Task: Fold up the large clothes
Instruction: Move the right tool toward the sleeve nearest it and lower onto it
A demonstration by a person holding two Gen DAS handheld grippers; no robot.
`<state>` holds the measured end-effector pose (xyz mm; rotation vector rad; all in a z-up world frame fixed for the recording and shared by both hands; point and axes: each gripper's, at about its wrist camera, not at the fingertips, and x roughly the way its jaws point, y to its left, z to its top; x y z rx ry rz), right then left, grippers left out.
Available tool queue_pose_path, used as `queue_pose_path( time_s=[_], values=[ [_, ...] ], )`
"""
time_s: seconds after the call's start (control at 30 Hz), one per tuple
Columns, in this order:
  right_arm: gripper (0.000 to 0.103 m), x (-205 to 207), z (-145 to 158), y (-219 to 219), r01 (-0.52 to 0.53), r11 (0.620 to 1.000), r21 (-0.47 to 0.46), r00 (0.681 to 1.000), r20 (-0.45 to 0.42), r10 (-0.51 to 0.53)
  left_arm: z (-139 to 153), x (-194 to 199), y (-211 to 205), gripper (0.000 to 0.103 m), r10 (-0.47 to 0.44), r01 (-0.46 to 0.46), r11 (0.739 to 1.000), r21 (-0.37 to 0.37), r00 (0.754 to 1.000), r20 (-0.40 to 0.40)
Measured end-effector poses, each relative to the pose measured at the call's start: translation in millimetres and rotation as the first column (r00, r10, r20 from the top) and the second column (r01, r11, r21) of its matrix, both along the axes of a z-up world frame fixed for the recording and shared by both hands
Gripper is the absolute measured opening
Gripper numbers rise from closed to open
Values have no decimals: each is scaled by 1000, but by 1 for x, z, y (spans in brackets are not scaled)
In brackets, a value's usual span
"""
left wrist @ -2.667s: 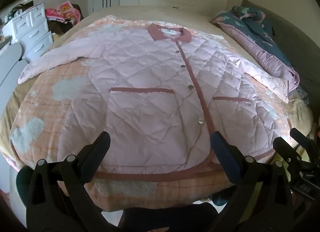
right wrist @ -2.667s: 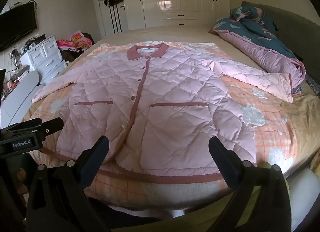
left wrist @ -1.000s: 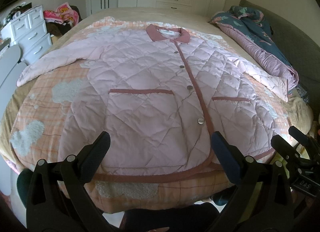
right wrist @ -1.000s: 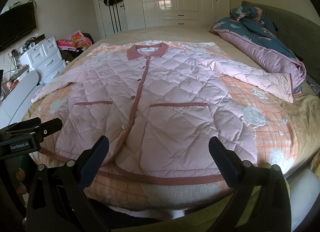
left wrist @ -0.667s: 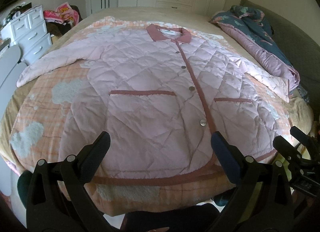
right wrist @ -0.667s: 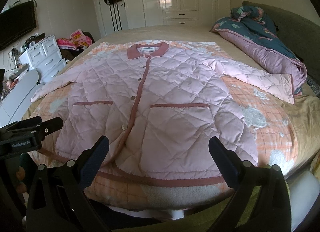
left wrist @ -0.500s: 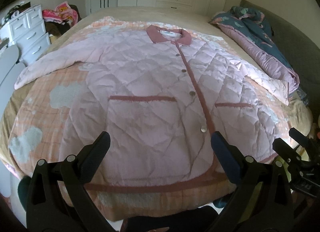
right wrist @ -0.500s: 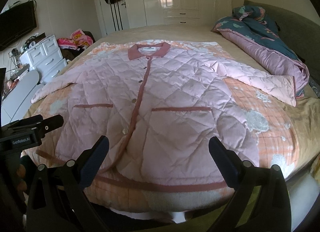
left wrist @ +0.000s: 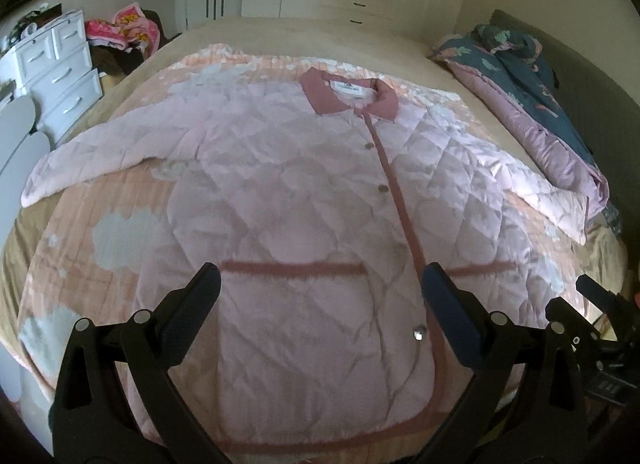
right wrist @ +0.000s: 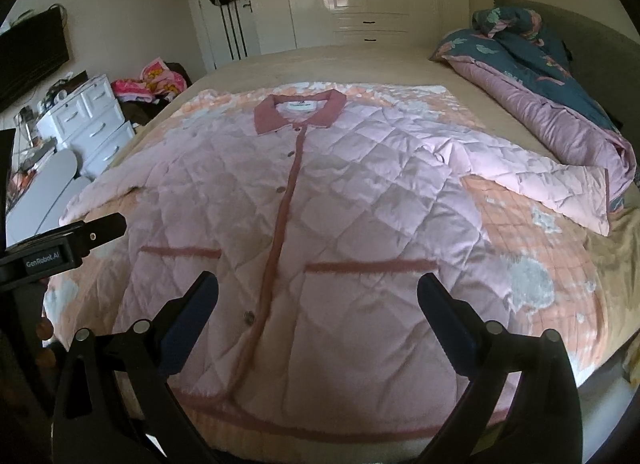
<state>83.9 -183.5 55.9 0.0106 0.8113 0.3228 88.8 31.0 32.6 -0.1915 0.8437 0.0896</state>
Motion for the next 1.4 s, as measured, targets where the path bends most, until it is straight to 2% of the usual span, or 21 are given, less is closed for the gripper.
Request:
queue_pose_path(
  time_s=[0.3,0.57,0.87,1.2,1.4],
  values=[
    [99,57,10,-8,51,999,12,999,-2,-51,4,51,2,94,10,-10,998,-66,1000,-9],
    [99,108,8,-29,121,993,13,993,-15,-121,1,101,-3,94,8,-9,998,-57,1000,-29],
    [99,164,-13,-74,252,968,7,966,-61,-251,-10,158,-8,94,9,-12,998,-56,998,-65],
    [99,210,-39,-140,408,913,23,909,-107,-404,-28,207,-24,94,-8,6,1000,-25,997,-81],
    [99,231,-62,-194,527,849,32,843,-146,-518,-46,234,-36,94,-40,38,999,-19,993,-108]
  ],
)
